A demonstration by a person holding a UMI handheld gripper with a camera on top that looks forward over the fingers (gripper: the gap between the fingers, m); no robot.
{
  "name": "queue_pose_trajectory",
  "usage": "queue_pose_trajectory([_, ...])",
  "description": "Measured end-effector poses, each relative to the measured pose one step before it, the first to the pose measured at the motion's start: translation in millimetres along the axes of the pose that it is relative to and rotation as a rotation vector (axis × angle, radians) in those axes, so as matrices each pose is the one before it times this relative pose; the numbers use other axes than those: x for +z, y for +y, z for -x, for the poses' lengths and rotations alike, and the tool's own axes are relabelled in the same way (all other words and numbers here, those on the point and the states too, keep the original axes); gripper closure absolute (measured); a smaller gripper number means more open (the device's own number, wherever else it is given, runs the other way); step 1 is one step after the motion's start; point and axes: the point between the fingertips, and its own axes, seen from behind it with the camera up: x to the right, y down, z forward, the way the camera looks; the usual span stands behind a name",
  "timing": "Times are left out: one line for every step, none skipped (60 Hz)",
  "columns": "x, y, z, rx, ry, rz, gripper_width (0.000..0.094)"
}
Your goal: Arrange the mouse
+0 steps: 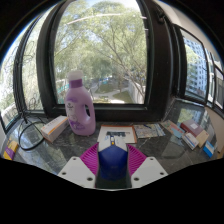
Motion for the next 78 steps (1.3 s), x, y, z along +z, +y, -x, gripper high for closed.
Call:
queue_pose_trajectory([3.45, 9.61, -3.30, -0.0009, 0.00785, 0.02186, 0.0589])
queue_pose_trajectory([2.89, 8.99, -3.60, -0.0005, 0.00903, 0.02050, 0.0585])
queue_pose_trajectory([2.16, 7.74, -3.17, -0.0015, 0.00850, 0.01601, 0.0584])
queue_pose_trajectory([1.45, 6.13, -2.74, -0.0006, 0.00815, 0.01108, 0.0584])
queue_pose_trajectory([5.13, 10.22, -5.71, -0.0021, 0.00634, 0.00479, 0.0583])
queue_pose_trajectory([0.81, 5.02, -2.87, 0.0002, 0.00396, 0.00342, 0.0580])
queue_pose_trajectory([1.13, 2.88, -1.54, -0.0029, 0.00381, 0.00325, 0.0579])
queue_pose_trajectory([1.42, 3.39, -1.72, -0.0057, 0.00404, 0.00430, 0.0577])
queue_pose_trajectory([1.25, 3.71, -1.75, -0.0064, 0.00508, 0.00479, 0.0570])
queue_pose_trajectory([1.54, 3.53, -1.50, -0.0054, 0.00460, 0.00527, 0.0559])
queue_pose_trajectory([1.39, 3.59, -1.74, -0.0041, 0.00403, 0.00598, 0.0552])
queue_pose_trajectory([3.13, 4.10, -1.53, -0.0030, 0.00409, 0.01139, 0.0542])
queue_pose_trajectory([0.90, 4.80, -1.45, -0.0001, 0.00201, 0.00491, 0.0542])
queue_pose_trajectory([0.82, 4.63, -1.07, 0.0012, 0.00221, 0.01092, 0.0530])
queue_pose_trajectory([0.81, 4.32, -1.25, 0.0033, 0.00278, 0.01158, 0.0522])
queue_pose_trajectory([0.61, 3.98, -1.04, 0.0043, 0.00284, 0.01171, 0.0510])
queue_pose_trajectory([0.28, 3.51, -0.69, 0.0046, 0.00086, 0.01084, 0.0494])
queue_pose_trajectory([0.94, 1.97, -0.23, 0.0036, 0.00018, 0.01175, 0.0481])
queue_pose_trajectory([-0.83, 3.45, -0.08, 0.0078, -0.00276, 0.00540, 0.0474])
queue_pose_trajectory([-0.98, 1.67, 0.80, 0.0084, -0.00516, 0.00612, 0.0468])
queue_pose_trajectory([-0.06, -2.47, 0.23, 0.0069, -0.00506, -0.01470, 0.0454])
queue_pose_trajectory([-0.64, 0.29, -0.14, 0.0043, -0.00440, -0.00264, 0.0444])
queue_pose_trajectory([0.29, 1.58, -0.17, 0.0040, -0.00087, 0.00691, 0.0434])
queue_pose_trajectory([-1.00, 1.77, -0.43, 0.0043, -0.00182, 0.00610, 0.0415])
queue_pose_trajectory([-1.49, 1.36, -0.15, 0.0043, -0.00239, 0.00500, 0.0391])
queue_pose_trajectory([-1.91, 1.24, -0.55, 0.0037, -0.00142, 0.00569, 0.0365])
queue_pose_trajectory([-3.36, 0.60, -0.38, 0.0027, -0.00003, 0.00396, 0.0311])
queue_pose_trajectory([-3.33, 0.03, 0.03, 0.0051, -0.00110, 0.00368, 0.0242])
queue_pose_trajectory([-3.99, -0.71, -0.03, 0.0061, -0.00150, -0.00070, 0.0174])
queue_pose_trajectory([-4.60, -1.64, 0.36, 0.0060, -0.00222, -0.00458, 0.0107])
queue_pose_trajectory([-4.96, -2.31, -0.08, 0.0047, -0.00034, -0.00735, 0.0057])
queue_pose_trajectory([-5.28, -2.77, -0.42, 0.0042, 0.00203, -0.01040, 0.0081])
queue_pose_trajectory([-4.68, -3.06, -1.22, 0.0014, 0.00390, -0.00711, 0.0097])
queue_pose_trajectory([-6.82, -2.62, -0.74, 0.0002, 0.00481, -0.00985, 0.0099])
queue_pose_trajectory([-7.04, -1.68, -0.56, -0.0011, 0.00619, -0.00850, 0.0093])
queue_pose_trajectory([-7.29, -2.11, -1.05, -0.0025, 0.00729, -0.00930, 0.0084])
queue_pose_trajectory([-7.60, -2.19, -0.75, -0.0021, 0.00589, -0.00877, 0.0075])
queue_pose_trajectory([-7.60, -2.16, -0.71, -0.0004, 0.00622, -0.00831, 0.0075])
queue_pose_trajectory([-8.01, -1.92, -0.06, 0.0002, 0.00451, -0.00696, 0.0076])
queue_pose_trajectory([-8.66, -3.65, 0.16, -0.0002, 0.00061, -0.00385, 0.0078])
queue_pose_trajectory([-8.81, -1.57, 0.81, -0.0002, 0.00192, -0.00709, 0.0078])
queue_pose_trajectory([-8.96, -1.52, 0.89, 0.0007, 0.00044, -0.00625, 0.0075])
queue_pose_trajectory([-8.90, -1.03, 0.89, -0.0005, 0.00045, -0.00580, 0.0075])
queue_pose_trajectory([-8.71, -0.86, 0.81, -0.0013, 0.00016, -0.00477, 0.0079])
queue_pose_trajectory([-9.16, -0.60, 0.75, -0.0011, 0.00074, -0.00447, 0.0078])
queue_pose_trajectory([-9.16, -1.59, 0.87, 0.0008, 0.00140, -0.00165, 0.0079])
queue_pose_trajectory([-9.06, -0.45, 0.65, 0.0020, 0.00135, -0.00220, 0.0079])
queue_pose_trajectory([-8.75, -0.63, 0.63, 0.0002, 0.00159, -0.00141, 0.0078])
queue_pose_trajectory([-8.75, -0.30, 0.99, 0.0002, 0.00011, -0.00209, 0.0078])
queue_pose_trajectory([-8.54, -0.56, 1.00, -0.0016, -0.00079, -0.00349, 0.0079])
queue_pose_trajectory([-8.25, -1.15, 0.95, -0.0028, -0.00094, -0.00622, 0.0078])
queue_pose_trajectory([-8.52, -1.69, 0.25, -0.0038, 0.00101, -0.00900, 0.0077])
queue_pose_trajectory([-8.06, -1.19, -0.51, -0.0050, 0.00465, -0.00839, 0.0080])
queue_pose_trajectory([-8.68, 0.36, 0.12, -0.0054, 0.00545, -0.00365, 0.0079])
queue_pose_trajectory([-8.13, -0.34, -0.77, -0.0051, 0.00452, -0.00295, 0.0081])
queue_pose_trajectory([-7.43, -0.11, -0.24, -0.0050, 0.00456, -0.00302, 0.0079])
queue_pose_trajectory([-7.43, -0.25, -0.34, -0.0039, 0.00336, -0.00413, 0.0079])
queue_pose_trajectory([-7.14, -0.02, -0.15, -0.0035, 0.00233, -0.00396, 0.0079])
queue_pose_trajectory([-6.94, 0.34, 0.16, -0.0027, 0.00141, -0.00298, 0.0079])
queue_pose_trajectory([-6.61, 0.25, 0.09, -0.0019, 0.00094, -0.00238, 0.0082])
queue_pose_trajectory([-6.68, 0.25, -0.32, -0.0012, 0.00129, -0.00365, 0.0081])
queue_pose_trajectory([-6.11, -0.19, -0.01, 0.0002, 0.00112, -0.00114, 0.0079])
queue_pose_trajectory([-5.20, 0.11, 0.25, 0.0001, 0.00095, -0.00143, 0.0079])
queue_pose_trajectory([-5.25, 0.09, 0.23, -0.0009, 0.00027, -0.00131, 0.0081])
queue_pose_trajectory([-5.13, 0.00, 0.10, -0.0019, -0.00091, -0.00231, 0.0079])
queue_pose_trajectory([-5.49, 1.32, 0.17, -0.0013, -0.00009, -0.00380, 0.0078])
queue_pose_trajectory([-4.87, 0.02, -0.06, -0.0014, 0.00071, -0.00272, 0.0078])
queue_pose_trajectory([-4.68, 0.50, -0.15, -0.0024, 0.00136, -0.00135, 0.0079])
queue_pose_trajectory([-4.86, 0.51, 0.51, -0.0025, 0.00143, 0.00038, 0.0080])
queue_pose_trajectory([-4.12, 0.74, -0.15, -0.0029, 0.00084, 0.00009, 0.0080])
queue_pose_trajectory([-4.01, 0.59, -0.16, -0.0019, 0.00057, -0.00042, 0.0080])
queue_pose_trajectory([-4.03, 0.53, -0.08, -0.0019, 0.00073, -0.00091, 0.0080])
queue_pose_trajectory([-3.46, 0.26, 0.05, -0.0026, 0.00093, -0.00176, 0.0080])
queue_pose_trajectory([-3.54, 0.12, 0.09, -0.0034, 0.00099, -0.00231, 0.0080])
queue_pose_trajectory([-2.29, 0.23, 0.51, -0.0013, 0.00095, -0.00335, 0.0080])
queue_pose_trajectory([-3.44, 0.11, 0.61, 0.0019, -0.00107, -0.00016, 0.0079])
queue_pose_trajectory([-2.71, -0.07, 0.62, 0.0034, -0.00249, -0.00085, 0.0081])
queue_pose_trajectory([-2.32, -0.06, 0.79, 0.0040, -0.00301, 0.00017, 0.0081])
